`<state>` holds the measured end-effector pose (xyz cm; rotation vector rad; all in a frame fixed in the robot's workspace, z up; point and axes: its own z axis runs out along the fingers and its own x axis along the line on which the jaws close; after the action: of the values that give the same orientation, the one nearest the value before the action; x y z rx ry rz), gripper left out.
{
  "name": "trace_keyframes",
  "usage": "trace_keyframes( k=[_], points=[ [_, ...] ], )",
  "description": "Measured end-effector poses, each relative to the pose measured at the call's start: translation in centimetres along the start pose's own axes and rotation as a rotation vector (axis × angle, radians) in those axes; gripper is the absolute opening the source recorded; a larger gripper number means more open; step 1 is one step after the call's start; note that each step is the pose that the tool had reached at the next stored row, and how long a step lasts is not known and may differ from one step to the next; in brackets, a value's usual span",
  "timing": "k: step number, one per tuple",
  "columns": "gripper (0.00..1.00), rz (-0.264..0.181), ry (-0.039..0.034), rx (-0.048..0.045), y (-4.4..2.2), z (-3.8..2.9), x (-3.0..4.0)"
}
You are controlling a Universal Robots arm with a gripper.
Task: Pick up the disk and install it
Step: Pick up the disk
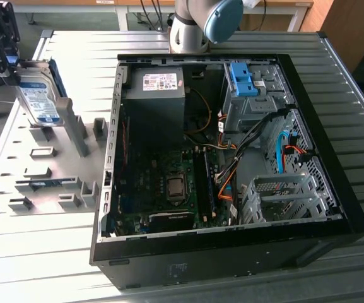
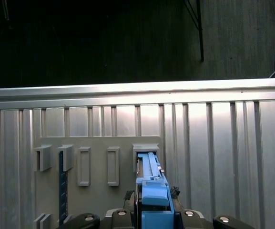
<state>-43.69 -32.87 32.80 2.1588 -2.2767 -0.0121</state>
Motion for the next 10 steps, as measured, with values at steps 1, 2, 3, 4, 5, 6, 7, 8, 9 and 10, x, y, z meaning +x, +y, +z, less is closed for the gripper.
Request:
trace_keyframes(
  k=[1,2,3,4,5,6,7,8,9,10],
  points=[
    [0.37,0.000,0.0000,0.0000,0.00,-0.17,0.00],
    [0.37,0.000,0.0000,0.0000,0.00,-0.35,0.00],
    [0.37,0.000,0.0000,0.0000,0.00,-0.51,0.00],
    [0.37,0.000,0.0000,0.0001,0.00,-0.67,0.00],
    [0.37,0.000,0.0000,0.0001,0.01,-0.82,0.00],
    [0.37,0.000,0.0000,0.0001,0.01,-0.98,0.00],
    [0.37,0.000,0.0000,0.0000,0.01,-1.16,0.00],
    [0.37,0.000,0.0001,-0.0001,0.01,-1.36,0.00],
    [0.37,0.000,0.0000,0.0000,0.01,-1.54,0.00],
    [0.37,0.000,0.0000,0.0000,0.01,-1.74,0.00]
  ],
)
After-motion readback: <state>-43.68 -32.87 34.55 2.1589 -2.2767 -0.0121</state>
